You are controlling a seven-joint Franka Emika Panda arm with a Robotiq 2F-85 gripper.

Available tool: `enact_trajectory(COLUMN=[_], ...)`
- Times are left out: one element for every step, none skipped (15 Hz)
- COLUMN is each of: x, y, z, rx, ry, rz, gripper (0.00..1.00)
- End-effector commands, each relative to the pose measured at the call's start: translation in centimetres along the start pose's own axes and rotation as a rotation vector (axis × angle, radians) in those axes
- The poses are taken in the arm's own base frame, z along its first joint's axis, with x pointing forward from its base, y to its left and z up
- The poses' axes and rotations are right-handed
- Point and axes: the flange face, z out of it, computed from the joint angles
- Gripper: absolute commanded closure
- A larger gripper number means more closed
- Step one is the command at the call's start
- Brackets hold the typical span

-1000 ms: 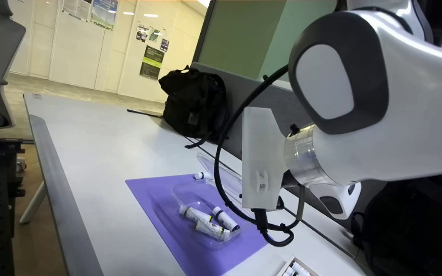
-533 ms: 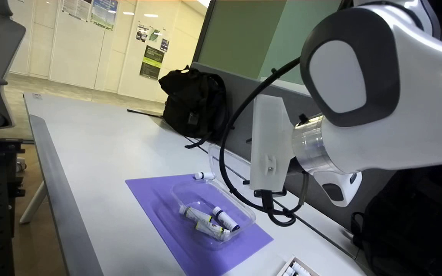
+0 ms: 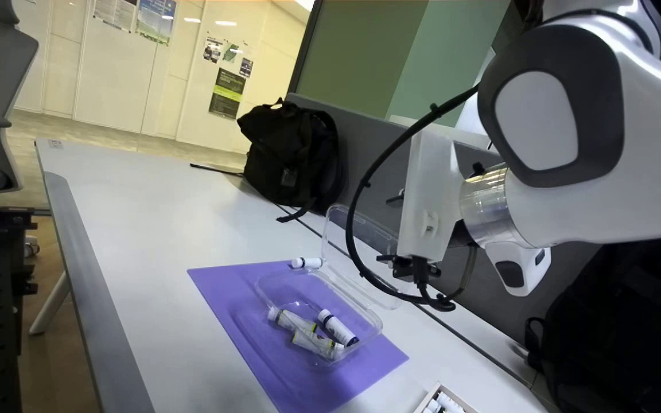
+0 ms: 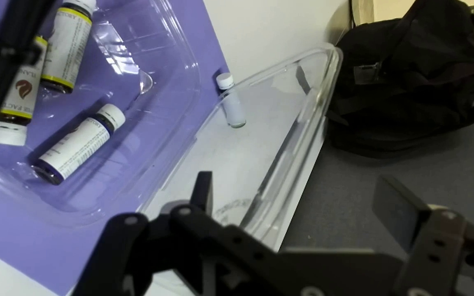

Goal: Open the lid on the clear container

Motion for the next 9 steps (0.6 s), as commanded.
enact_trajectory(x=[2.2,2.7,3.3,3.8,4.3,4.8,5.2,5.7,6.0], y=[-1.1,-1.3,-1.4,-1.6,-1.8,-1.9,-2.0,-2.1,-2.1], z=[-0.3,-0.4,-0.4,-0.5,-0.7,-0.7,-0.8,-0.9,-1.0], rx=[-0.009,-0.01,-0.014,-0.016,-0.014,-0.014,-0.014,-0.015,-0.014], ry=[-0.029,-0.032,-0.034,-0.036,-0.036,-0.035,-0.032,-0.031,-0.031], rz=[0.067,0.079,0.09,0.099,0.108,0.119,0.127,0.135,0.142], gripper=[0.0,0.0,0.0,0.0,0.0,0.0,0.0,0.0,0.0])
